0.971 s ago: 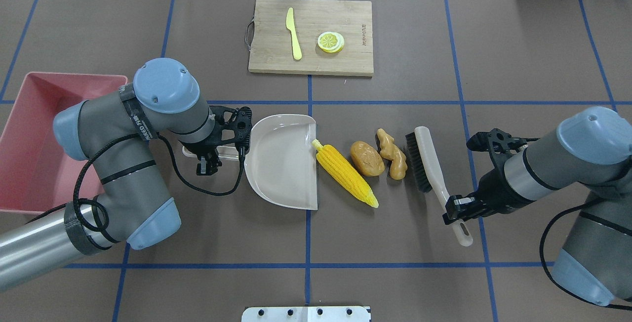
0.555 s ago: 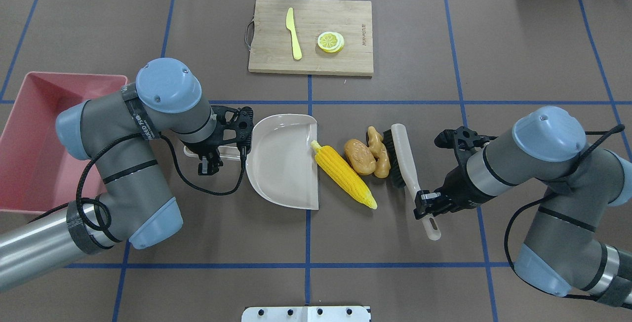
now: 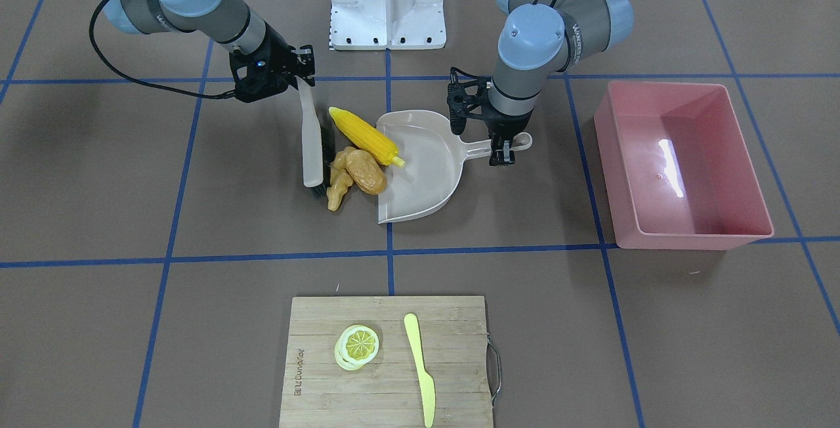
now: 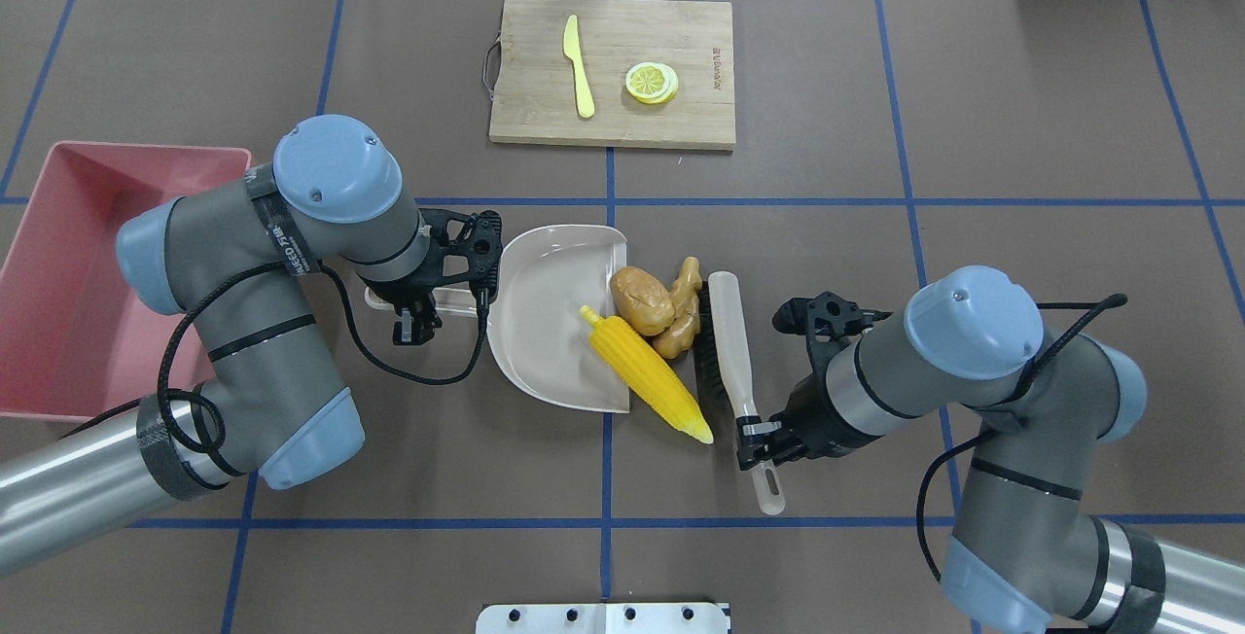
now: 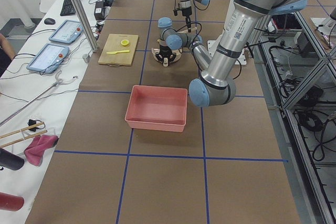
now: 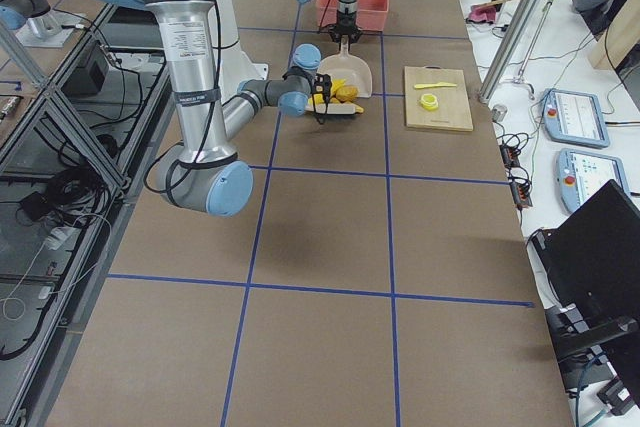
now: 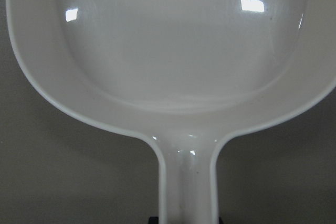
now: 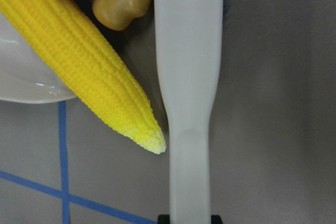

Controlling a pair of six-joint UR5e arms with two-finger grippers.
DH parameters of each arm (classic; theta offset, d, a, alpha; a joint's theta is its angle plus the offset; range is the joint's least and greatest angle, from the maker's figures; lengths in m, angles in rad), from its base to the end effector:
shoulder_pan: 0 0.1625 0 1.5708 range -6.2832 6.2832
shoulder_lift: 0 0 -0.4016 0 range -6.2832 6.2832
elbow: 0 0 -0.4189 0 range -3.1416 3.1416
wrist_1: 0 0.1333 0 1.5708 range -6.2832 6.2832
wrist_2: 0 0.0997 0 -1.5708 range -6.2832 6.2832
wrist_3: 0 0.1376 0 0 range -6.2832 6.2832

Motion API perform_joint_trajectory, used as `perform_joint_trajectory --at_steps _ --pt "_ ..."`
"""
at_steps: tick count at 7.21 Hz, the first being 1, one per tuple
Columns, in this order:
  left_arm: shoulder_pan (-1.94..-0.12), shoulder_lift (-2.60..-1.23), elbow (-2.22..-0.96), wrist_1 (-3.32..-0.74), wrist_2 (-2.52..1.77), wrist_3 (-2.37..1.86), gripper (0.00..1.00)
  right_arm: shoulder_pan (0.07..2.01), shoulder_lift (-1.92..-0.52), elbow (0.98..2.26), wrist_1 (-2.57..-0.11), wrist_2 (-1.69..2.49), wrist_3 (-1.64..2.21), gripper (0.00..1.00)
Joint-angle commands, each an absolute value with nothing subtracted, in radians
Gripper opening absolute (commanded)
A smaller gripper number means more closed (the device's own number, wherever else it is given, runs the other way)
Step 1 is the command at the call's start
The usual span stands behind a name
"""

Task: Sweep and dump trash into bin
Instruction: 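Sweep the corn, potato and ginger into the dustpan with the right gripper's brush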

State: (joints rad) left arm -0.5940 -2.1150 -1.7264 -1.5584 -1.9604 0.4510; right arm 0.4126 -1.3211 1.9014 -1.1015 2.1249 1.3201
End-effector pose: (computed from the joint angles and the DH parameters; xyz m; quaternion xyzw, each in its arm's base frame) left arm 0.5233 -0.4512 0.2714 0.2719 0.2619 0.6541 0.6554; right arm -0.5259 -0.2967 0.2938 -0.0669 -0.5327 -0.0693 0.8408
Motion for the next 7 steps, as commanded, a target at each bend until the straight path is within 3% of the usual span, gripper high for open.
perform_joint_trajectory --at_steps 1,4,7 --pt "-0.592 -2.117 -1.726 -1.559 -1.960 0.453 0.00 0.362 -1.257 1.894 -1.114 2.095 1.393 0.00" --pt "-0.594 -2.117 -1.724 -1.560 -1.960 0.453 0.00 0.356 -1.123 1.876 -1.245 2.091 1.413 0.00" --pt "-0.594 -2.115 -1.726 -1.560 -1.960 0.453 0.00 0.348 -1.089 1.859 -1.253 2.079 1.414 0.00"
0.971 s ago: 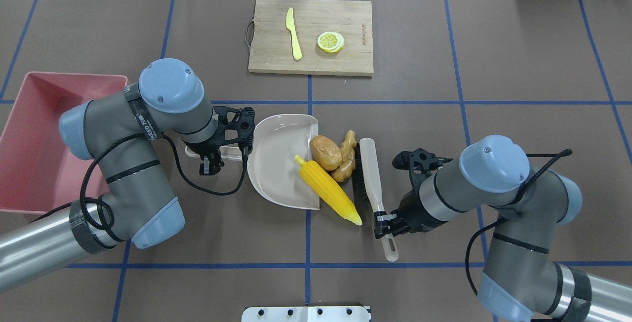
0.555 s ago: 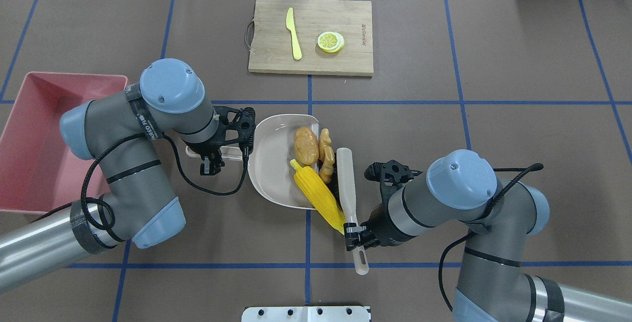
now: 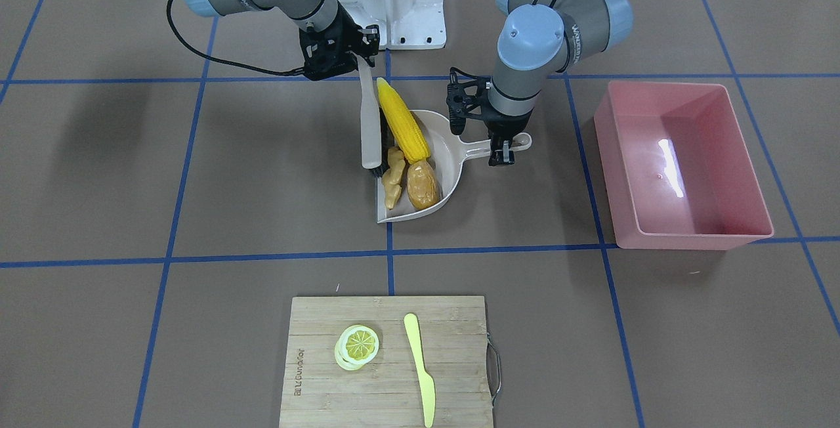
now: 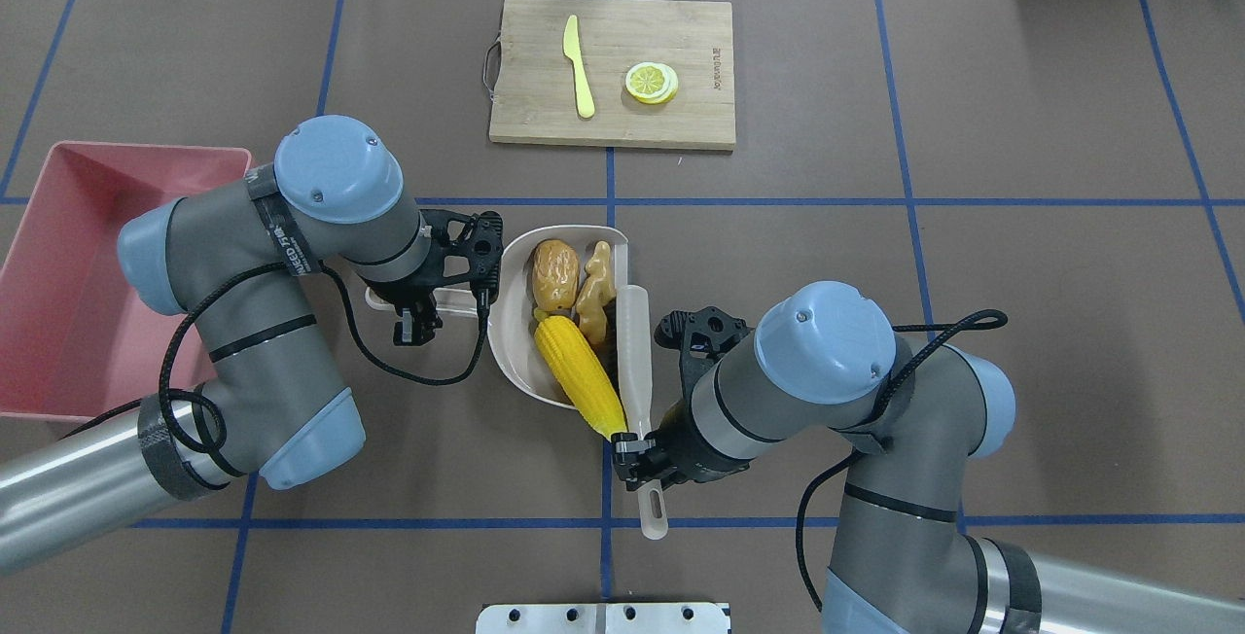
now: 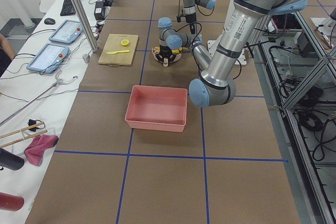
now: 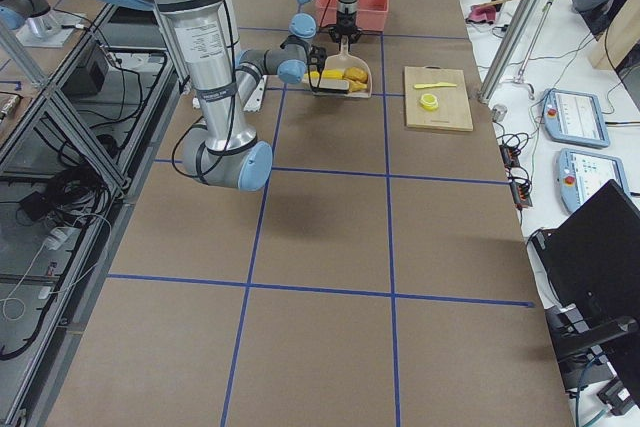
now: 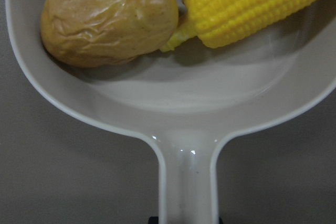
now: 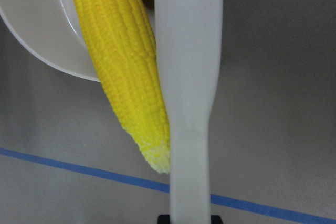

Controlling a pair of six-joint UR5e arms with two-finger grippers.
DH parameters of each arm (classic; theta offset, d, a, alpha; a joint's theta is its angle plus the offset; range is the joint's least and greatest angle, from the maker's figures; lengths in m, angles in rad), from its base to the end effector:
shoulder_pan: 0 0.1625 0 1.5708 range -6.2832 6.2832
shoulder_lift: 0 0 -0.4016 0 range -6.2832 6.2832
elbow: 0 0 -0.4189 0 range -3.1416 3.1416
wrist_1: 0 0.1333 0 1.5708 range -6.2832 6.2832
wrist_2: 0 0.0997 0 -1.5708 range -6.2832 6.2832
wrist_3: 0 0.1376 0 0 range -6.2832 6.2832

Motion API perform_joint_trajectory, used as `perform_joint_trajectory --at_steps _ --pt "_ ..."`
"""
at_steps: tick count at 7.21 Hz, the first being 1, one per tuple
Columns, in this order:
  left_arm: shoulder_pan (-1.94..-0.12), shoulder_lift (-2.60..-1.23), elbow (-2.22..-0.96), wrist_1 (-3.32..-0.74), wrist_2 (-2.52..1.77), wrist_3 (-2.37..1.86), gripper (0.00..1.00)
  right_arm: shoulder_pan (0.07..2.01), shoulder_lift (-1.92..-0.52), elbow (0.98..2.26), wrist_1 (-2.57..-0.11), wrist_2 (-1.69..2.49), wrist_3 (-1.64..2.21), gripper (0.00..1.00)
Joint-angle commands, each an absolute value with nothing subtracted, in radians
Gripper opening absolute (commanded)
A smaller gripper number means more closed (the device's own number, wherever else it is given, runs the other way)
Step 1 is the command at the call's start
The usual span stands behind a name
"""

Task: Sweep and dump trash into bin
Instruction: 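Sweep the corn, potato and ginger into the dustpan with the right gripper's brush, then push the items deeper with the brush while the left gripper tilts the dustpan up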

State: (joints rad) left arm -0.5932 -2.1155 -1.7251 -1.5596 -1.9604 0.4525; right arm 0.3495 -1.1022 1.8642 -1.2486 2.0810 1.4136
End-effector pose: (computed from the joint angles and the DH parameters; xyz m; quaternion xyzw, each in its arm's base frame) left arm 0.5240 -0.4510 0.2715 0.2722 0.2618 0.6549 0.6546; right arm -0.5760 -0.2803 0.1996 -0.0841 -0.5375 -0.0500 0.8376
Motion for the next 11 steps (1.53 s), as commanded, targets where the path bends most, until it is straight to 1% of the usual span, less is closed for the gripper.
perform_joint_trajectory --at_steps 1,3,6,7,10,11 --pt "-0.594 -2.115 -1.726 -1.559 -1.962 0.453 0.00 0.348 -1.091 1.861 -1.253 2.080 1.413 0.00" --pt "-0.594 -2.109 -1.729 -1.571 -1.962 0.451 0.00 0.377 -1.094 1.893 -1.299 2.103 1.413 0.00" --pt "-0.592 -2.089 -1.729 -1.638 -1.962 0.449 0.00 0.417 -1.097 2.021 -1.467 2.134 1.413 0.00" --pt "-0.594 -2.079 -1.729 -1.678 -1.962 0.443 0.00 0.422 -1.100 2.045 -1.495 2.134 1.413 0.00" --pt "-0.594 -2.030 -1.729 -1.796 -1.947 0.437 0.00 0.429 -1.117 2.066 -1.520 2.135 1.411 0.00" --pt "-0.592 -2.011 -1.723 -1.840 -1.947 0.424 0.00 0.437 -1.149 2.075 -1.520 2.140 1.413 0.00"
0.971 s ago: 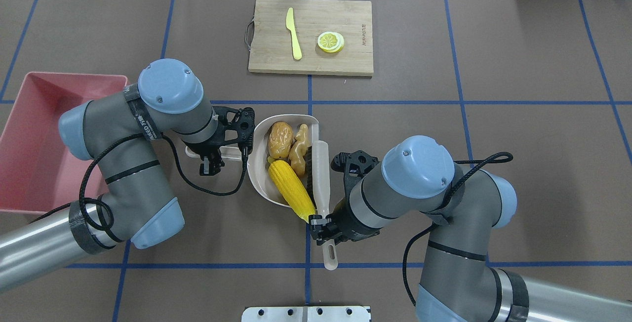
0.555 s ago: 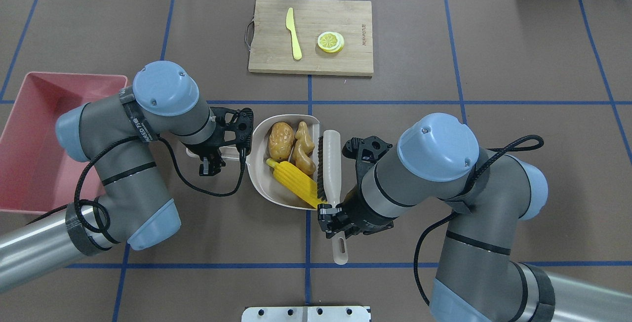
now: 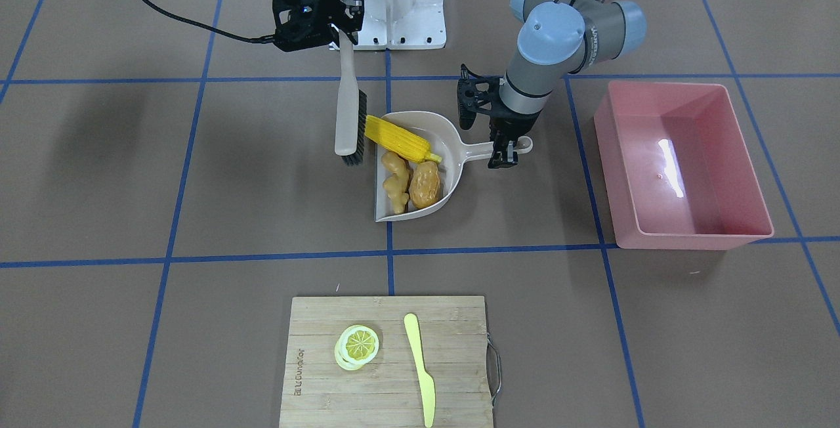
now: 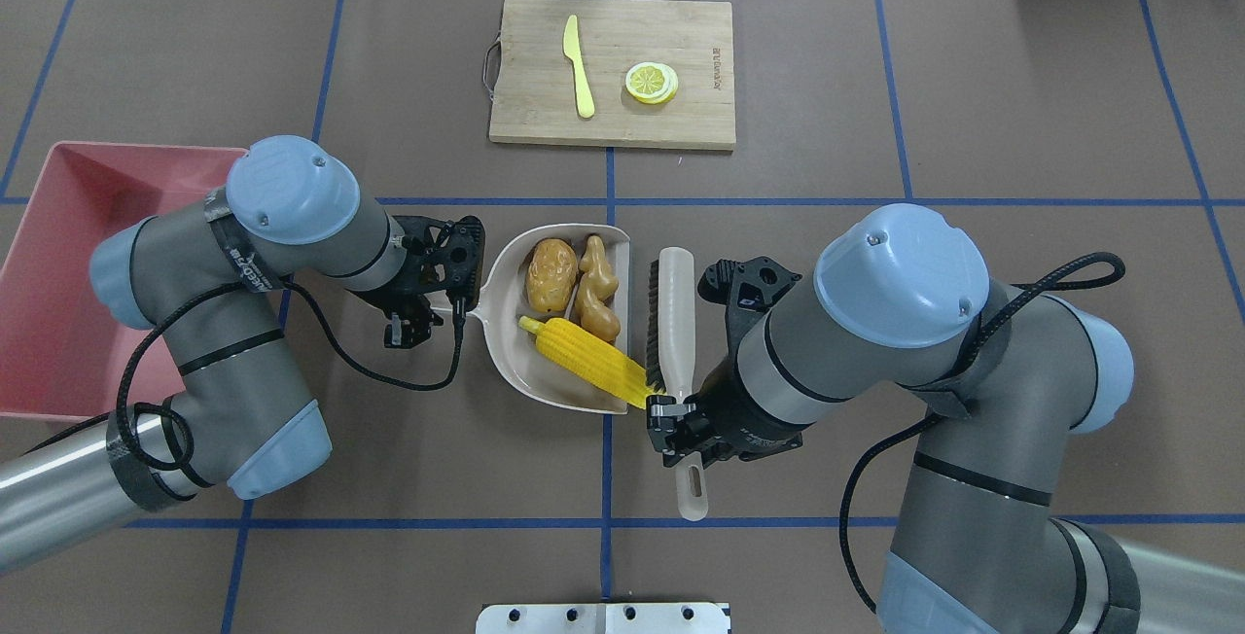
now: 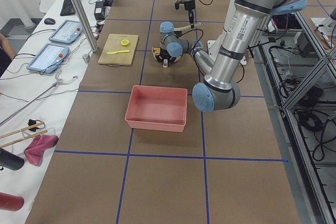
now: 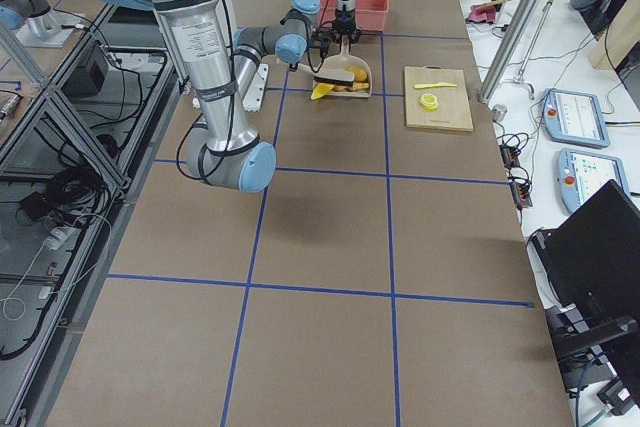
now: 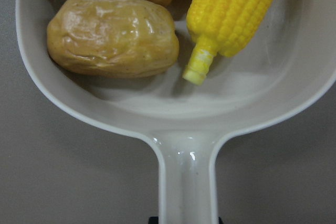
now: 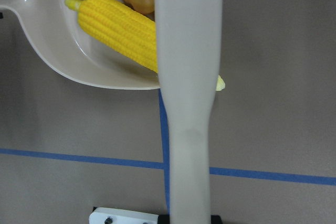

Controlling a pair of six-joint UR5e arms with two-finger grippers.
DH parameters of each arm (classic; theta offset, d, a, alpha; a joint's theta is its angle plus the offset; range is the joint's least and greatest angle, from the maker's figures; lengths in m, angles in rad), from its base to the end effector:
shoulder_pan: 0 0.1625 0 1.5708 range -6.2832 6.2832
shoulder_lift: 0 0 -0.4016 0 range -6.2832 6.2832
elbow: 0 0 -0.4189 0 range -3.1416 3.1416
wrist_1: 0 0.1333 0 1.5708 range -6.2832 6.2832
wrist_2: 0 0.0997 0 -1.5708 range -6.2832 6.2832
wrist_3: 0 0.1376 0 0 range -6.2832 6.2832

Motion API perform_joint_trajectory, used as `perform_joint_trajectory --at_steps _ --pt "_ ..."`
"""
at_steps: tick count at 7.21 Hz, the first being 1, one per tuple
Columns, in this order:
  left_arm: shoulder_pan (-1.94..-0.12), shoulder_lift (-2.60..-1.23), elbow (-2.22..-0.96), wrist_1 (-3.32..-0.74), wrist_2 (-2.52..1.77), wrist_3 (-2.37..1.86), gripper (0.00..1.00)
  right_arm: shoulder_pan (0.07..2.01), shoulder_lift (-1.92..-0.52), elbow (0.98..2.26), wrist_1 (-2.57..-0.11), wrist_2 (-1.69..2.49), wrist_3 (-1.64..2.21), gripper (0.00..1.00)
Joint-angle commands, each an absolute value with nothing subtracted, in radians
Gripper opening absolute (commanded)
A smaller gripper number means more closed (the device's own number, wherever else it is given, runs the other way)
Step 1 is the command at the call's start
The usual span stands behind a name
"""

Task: Sweep and dump trash into bin
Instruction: 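Push the items deeper with the brush while the left gripper tilts the dustpan up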

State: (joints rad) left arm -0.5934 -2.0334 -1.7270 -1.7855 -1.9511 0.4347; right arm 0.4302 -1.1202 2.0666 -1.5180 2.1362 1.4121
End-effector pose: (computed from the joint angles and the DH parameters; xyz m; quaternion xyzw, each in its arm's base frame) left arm 0.5195 -0.4496 0.2910 0.3366 0.2730 0.6408 0.6336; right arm -0.4945 -0.2925 0.1632 -0.1008 -0.5113 -0.0183 0.8533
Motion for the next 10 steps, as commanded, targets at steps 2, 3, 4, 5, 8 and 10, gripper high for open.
perform_joint_trajectory --at_steps 2,3,4,5,8,10 --pt "-0.594 -2.000 -1.724 -1.934 -1.950 0.372 0.00 0.392 -1.201 2.080 -1.522 2.146 1.469 0.00" --pt "-0.591 -2.002 -1.723 -1.980 -1.950 0.289 0.00 0.376 -1.204 2.069 -1.523 2.149 1.488 0.00" --pt "-0.589 -2.000 -1.721 -2.009 -1.950 0.250 0.00 0.377 -1.215 2.069 -1.523 2.173 1.499 0.00" --pt "-0.589 -1.987 -1.723 -2.037 -1.950 0.249 0.00 0.376 -1.218 2.069 -1.522 2.199 1.523 0.00" --pt "-0.589 -1.986 -1.726 -2.062 -1.950 0.247 0.00 0.376 -1.219 2.046 -1.523 2.206 1.523 0.00" --pt "-0.591 -1.983 -1.724 -2.097 -1.948 0.247 0.00 0.370 -1.204 2.013 -1.520 2.203 1.523 0.00"
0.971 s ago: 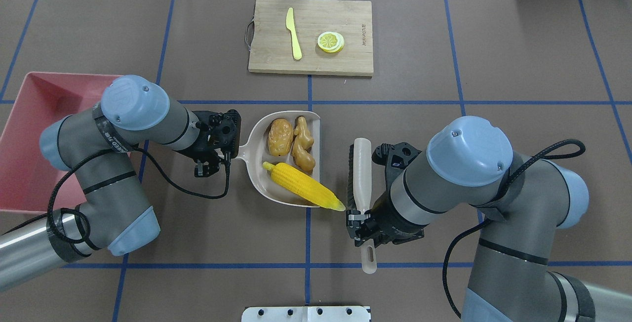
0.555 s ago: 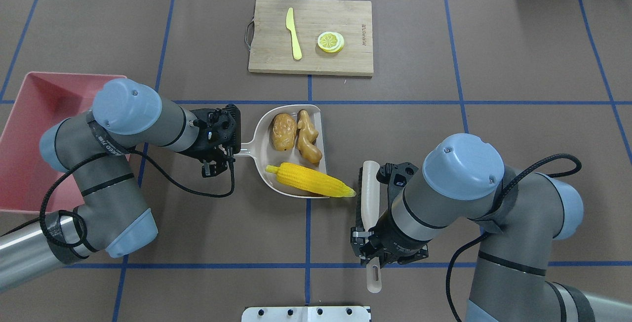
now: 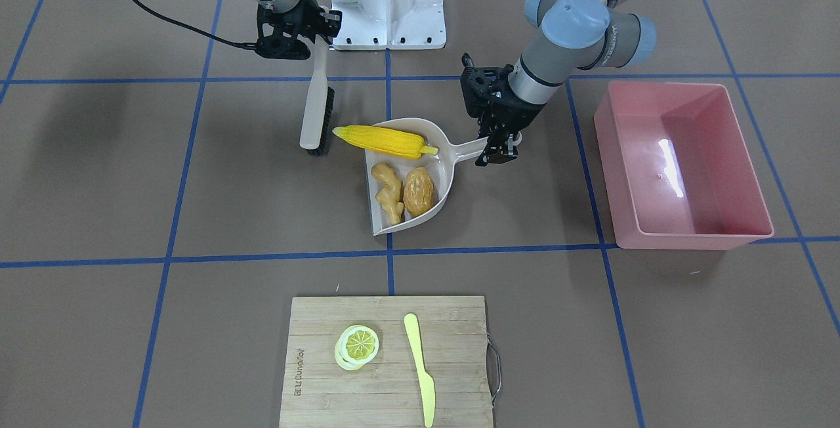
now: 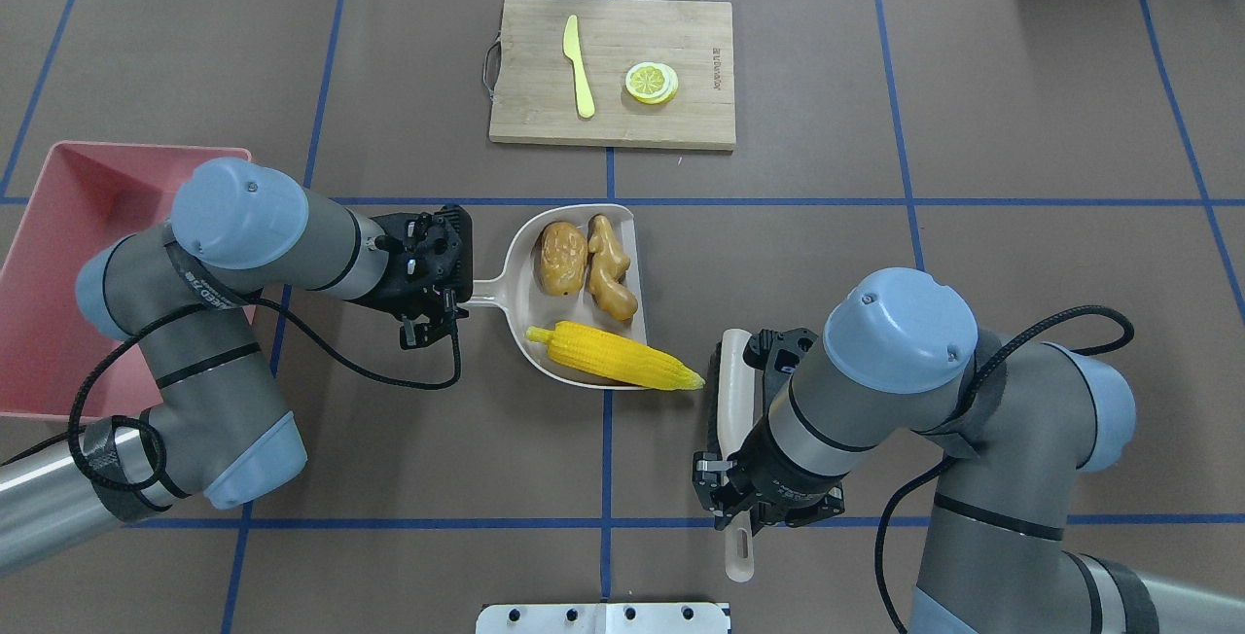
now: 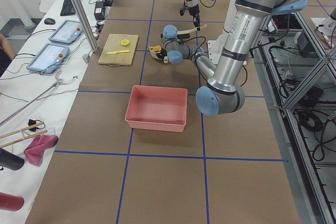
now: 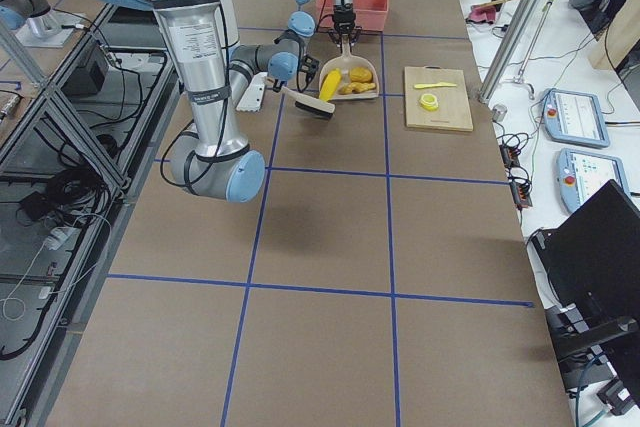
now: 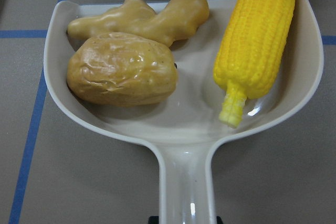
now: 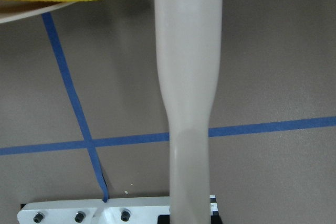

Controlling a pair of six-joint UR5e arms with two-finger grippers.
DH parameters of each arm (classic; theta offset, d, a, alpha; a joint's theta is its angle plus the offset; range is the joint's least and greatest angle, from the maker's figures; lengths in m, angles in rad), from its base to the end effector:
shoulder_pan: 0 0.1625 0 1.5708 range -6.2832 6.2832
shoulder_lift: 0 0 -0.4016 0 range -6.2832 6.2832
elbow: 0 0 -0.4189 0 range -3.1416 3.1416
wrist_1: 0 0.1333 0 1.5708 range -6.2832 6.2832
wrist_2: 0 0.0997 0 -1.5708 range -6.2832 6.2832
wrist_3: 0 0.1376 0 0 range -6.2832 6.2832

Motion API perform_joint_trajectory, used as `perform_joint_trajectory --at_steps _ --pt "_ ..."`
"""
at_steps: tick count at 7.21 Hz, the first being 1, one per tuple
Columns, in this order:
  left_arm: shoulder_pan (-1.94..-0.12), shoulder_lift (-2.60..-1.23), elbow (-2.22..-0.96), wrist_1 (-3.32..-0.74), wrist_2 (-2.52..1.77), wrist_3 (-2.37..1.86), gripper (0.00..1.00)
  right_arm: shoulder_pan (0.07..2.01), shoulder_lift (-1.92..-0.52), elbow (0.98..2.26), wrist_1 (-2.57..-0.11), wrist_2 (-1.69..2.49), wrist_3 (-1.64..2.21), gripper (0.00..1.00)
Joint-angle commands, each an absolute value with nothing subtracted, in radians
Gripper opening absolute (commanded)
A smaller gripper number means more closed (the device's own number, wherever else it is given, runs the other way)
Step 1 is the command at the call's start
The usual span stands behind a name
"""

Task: Sweep and dump trash into bin
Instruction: 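Push the items deeper with the brush while the left gripper tilts the dustpan up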

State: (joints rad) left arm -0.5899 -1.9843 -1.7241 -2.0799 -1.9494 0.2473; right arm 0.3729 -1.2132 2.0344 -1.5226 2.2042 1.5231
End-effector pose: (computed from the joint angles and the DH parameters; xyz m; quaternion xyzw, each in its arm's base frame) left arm 0.5148 -0.4438 0.2783 0.4118 0.3313 0.5648 0.6338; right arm -0.5166 -0.2578 0.2275 -0.1927 -0.4503 0.0101 0.8718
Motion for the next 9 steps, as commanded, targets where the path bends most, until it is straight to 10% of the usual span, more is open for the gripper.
perform_joint_trajectory --at_steps 1,9 --pt "-0.591 -1.983 -1.727 -2.098 -1.948 0.247 0.00 0.368 -1.195 2.000 -1.519 2.200 1.525 0.00" --pt "-0.598 -1.931 -1.674 -2.350 -1.934 0.183 0.00 0.386 -1.048 1.879 -1.522 2.223 1.568 0.00"
